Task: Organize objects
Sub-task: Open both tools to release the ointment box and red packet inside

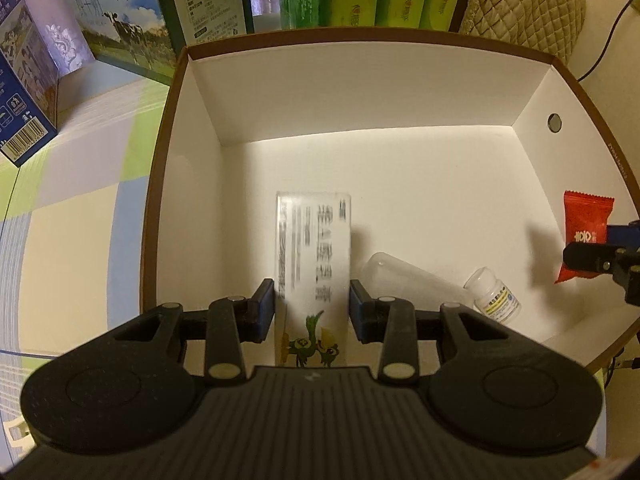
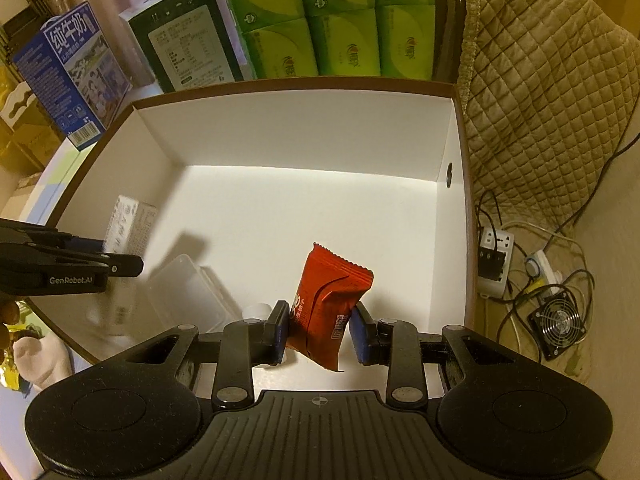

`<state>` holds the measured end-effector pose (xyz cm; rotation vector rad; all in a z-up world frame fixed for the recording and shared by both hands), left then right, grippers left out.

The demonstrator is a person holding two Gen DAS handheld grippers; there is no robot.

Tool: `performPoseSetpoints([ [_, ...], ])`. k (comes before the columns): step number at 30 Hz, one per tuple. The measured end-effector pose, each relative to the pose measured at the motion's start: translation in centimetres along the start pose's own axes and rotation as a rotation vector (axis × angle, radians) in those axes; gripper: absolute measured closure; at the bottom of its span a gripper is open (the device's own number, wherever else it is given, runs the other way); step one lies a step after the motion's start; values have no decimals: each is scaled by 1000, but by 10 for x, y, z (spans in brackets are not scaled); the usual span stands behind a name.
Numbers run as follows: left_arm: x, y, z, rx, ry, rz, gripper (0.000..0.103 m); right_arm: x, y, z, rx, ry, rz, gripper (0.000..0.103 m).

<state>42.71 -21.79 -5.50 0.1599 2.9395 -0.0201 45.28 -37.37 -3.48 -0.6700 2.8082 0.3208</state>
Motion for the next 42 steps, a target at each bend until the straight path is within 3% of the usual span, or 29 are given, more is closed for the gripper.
performPoseSetpoints([
  [18, -1, -1, -8, 45, -11, 5, 53, -6, -1, -2, 24, -2, 2, 73],
  [21, 0, -4, -10, 60, -18, 18, 42, -6, -1, -5, 21, -20, 6, 67],
  [23, 1, -8, -13, 64, -32, 29, 34, -5, -1, -8, 24, -37, 11, 49],
  [26, 3, -11, -18, 53, -55, 40, 26, -4, -1, -15, 36, -75, 19, 41],
  [42, 16, -12, -57, 85, -130, 47, 15, 9, 2, -40, -6, -128, 72, 37],
])
Point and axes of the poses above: each gripper's, at about its wrist camera, not at the fingertips, and z roughly the way its jaws point, y to its left, x to its underside, the point moved 1 cm from there along z, roughly the way its jaws point, and after that the axes turned 14 degrees about y, right-handed, at the moved point
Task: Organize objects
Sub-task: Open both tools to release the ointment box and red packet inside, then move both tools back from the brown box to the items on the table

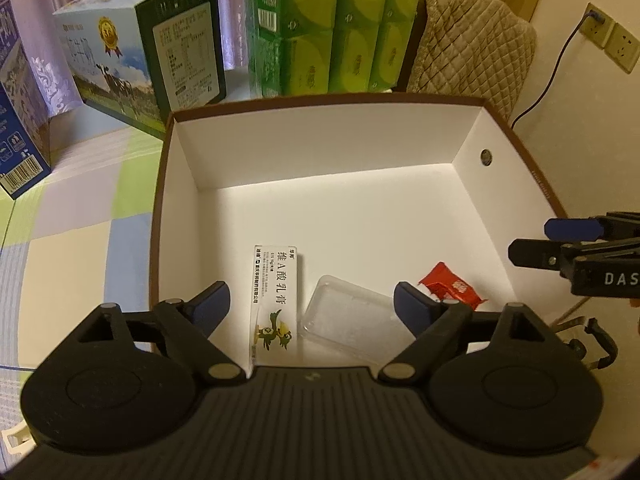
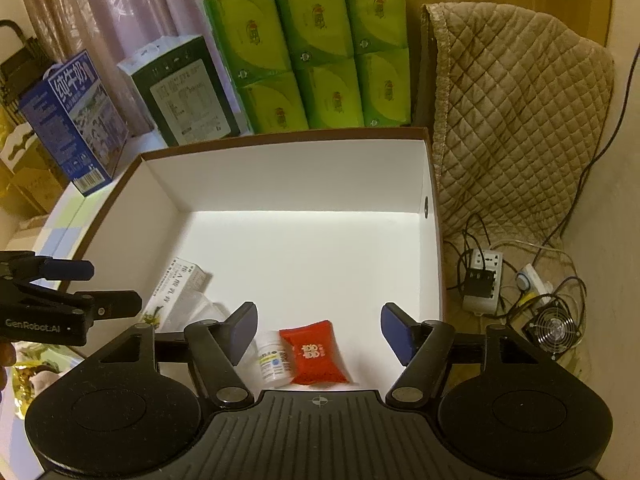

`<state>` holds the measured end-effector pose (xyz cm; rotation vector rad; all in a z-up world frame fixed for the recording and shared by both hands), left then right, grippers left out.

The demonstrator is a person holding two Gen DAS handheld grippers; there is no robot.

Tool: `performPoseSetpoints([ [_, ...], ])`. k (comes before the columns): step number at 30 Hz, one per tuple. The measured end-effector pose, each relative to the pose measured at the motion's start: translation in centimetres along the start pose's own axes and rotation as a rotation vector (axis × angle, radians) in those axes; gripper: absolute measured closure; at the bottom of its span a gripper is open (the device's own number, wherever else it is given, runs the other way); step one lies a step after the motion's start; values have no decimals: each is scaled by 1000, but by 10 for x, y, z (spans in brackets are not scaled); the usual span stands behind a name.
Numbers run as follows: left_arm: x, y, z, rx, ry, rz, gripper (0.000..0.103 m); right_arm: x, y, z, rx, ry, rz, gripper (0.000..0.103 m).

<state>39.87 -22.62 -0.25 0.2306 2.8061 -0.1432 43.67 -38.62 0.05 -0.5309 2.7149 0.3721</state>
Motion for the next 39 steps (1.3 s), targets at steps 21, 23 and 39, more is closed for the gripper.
performPoseSetpoints([
  [21, 66, 23, -75, 7, -80, -41, 13, 43, 58, -46, -63, -67, -13, 36],
  [23, 76, 28, -82, 11, -86, -45, 13, 50, 67, -49, -70, -67, -16, 36],
  [39, 161, 93, -119, 2, -88, -108, 13, 100, 134, -51, -123, -42, 12, 35],
])
Point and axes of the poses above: each gripper's, at about its wrist camera, not at the fingertips, and z roughly the way its jaws point, y to its left, x to its underside, the point moved 1 cm from there along z, roughly the way its jaws point, and after that the axes turned 14 degrees about y, right-handed, at the moved point
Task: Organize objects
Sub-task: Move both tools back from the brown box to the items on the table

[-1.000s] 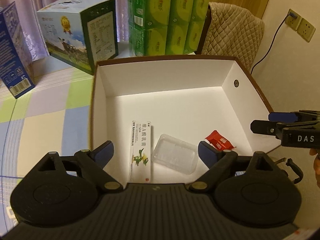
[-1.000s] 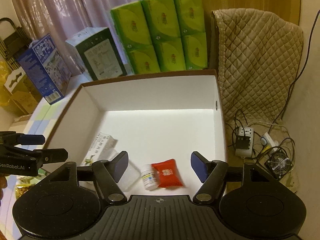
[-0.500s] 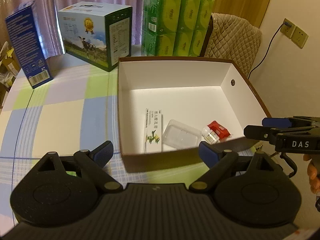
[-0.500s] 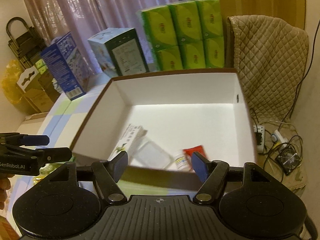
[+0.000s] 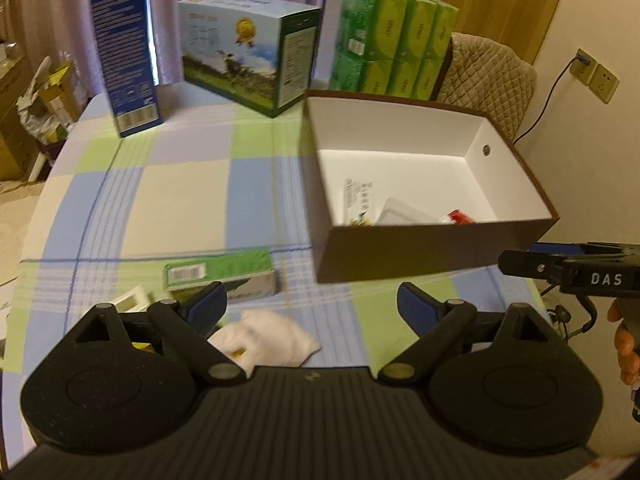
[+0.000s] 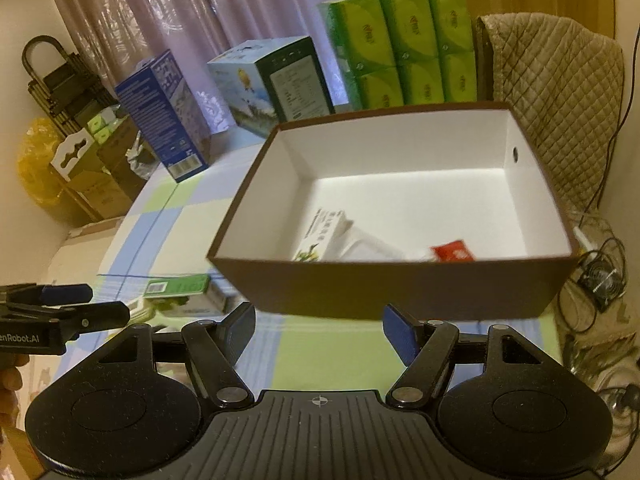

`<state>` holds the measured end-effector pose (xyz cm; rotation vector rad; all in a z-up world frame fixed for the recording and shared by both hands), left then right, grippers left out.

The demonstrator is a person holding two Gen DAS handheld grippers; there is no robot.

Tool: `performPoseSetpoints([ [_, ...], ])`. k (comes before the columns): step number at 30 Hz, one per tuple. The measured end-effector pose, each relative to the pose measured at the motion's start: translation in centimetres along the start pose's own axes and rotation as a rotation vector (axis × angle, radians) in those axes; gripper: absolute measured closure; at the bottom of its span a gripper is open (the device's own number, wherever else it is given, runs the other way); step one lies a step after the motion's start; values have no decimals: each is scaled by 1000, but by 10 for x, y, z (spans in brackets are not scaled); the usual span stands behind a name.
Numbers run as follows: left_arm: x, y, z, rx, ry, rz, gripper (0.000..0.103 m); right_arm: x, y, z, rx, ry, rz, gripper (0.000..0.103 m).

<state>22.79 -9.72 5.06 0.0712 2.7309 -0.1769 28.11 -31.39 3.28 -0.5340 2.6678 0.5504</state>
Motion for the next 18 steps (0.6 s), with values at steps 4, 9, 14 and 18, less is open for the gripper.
performPoseSetpoints([
  [4, 17, 21, -3, -7, 15, -22, 13, 11, 15, 5, -15, 16, 12, 35],
  [9, 36, 47, -6, -20, 37, -61, 13, 23, 33, 15, -34, 44, 13, 35],
  [14, 55, 71, -6, -42, 62, -103, 13, 35, 49, 29, -51, 79, 10, 35],
  [18, 68, 88, -6, -54, 74, -134, 13, 41, 61, 39, -64, 100, 3, 35],
])
Point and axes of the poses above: each gripper's, at about its wrist camera, not at the fingertips, and z roughly the way its jaws point, y to its left, x to its underside, the point moved 1 cm from there along z, roughly the way its jaws point, and after that the axes turned 14 degrees about y, right-handed, at the moved point
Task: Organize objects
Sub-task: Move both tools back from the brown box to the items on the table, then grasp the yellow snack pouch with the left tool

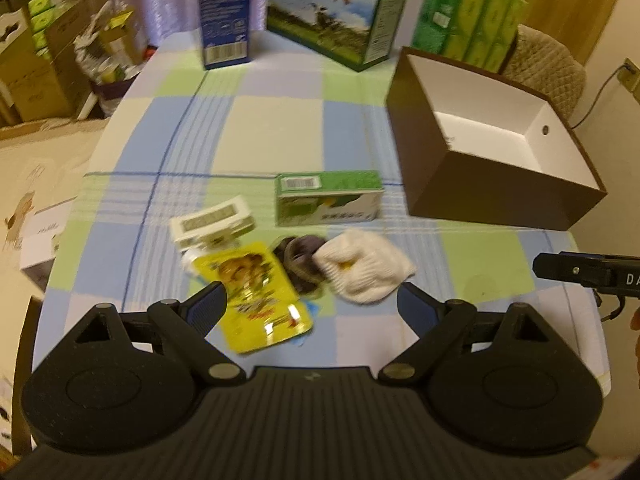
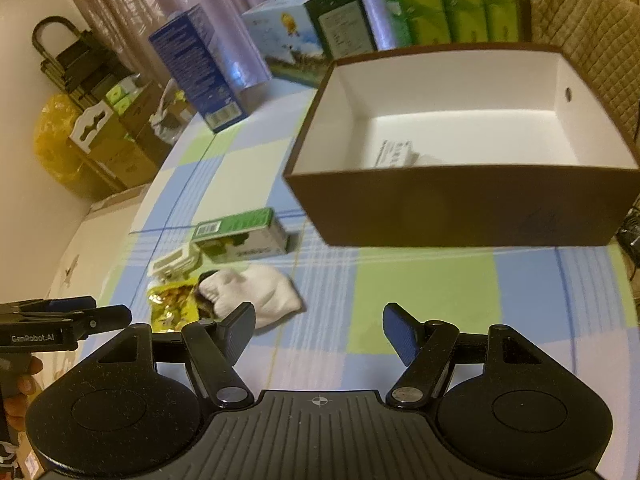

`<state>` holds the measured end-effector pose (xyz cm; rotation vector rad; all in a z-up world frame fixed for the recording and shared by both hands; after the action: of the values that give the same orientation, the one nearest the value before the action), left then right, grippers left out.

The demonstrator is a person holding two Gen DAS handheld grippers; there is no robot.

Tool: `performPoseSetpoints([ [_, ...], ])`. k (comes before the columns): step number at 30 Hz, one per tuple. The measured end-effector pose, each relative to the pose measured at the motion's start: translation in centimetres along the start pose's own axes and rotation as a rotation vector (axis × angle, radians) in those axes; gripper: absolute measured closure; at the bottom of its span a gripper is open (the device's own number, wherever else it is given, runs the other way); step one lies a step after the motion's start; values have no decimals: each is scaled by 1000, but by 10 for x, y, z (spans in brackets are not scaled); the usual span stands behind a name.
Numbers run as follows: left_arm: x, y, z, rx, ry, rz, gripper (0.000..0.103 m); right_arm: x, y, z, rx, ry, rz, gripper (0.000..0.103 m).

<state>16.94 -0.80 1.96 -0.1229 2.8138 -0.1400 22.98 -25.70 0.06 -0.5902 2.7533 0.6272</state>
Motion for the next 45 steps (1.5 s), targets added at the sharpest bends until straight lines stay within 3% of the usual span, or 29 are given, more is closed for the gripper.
performPoseSetpoints([
  [15, 25, 50, 16, -22, 36, -91, 15, 0, 22, 35, -15, 59, -7, 35],
  [25, 17, 42, 43, -4, 27, -66, 16, -1, 17, 41, -4, 71, 22, 35],
  [45, -29, 34, 121, -159, 147, -117, 15, -16, -30, 47, 19, 97, 122, 35],
])
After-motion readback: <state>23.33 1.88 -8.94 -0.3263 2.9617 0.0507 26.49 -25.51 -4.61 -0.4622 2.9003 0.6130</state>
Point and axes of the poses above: each gripper's, at about its wrist camera, not at the fingertips, and z roughly the way its jaws point, y to its left, x to its underside, the point moved 1 cm from there along z, roughly the way its jaws point, and after that the axes turned 14 degrees about y, right-handed, at the moved point
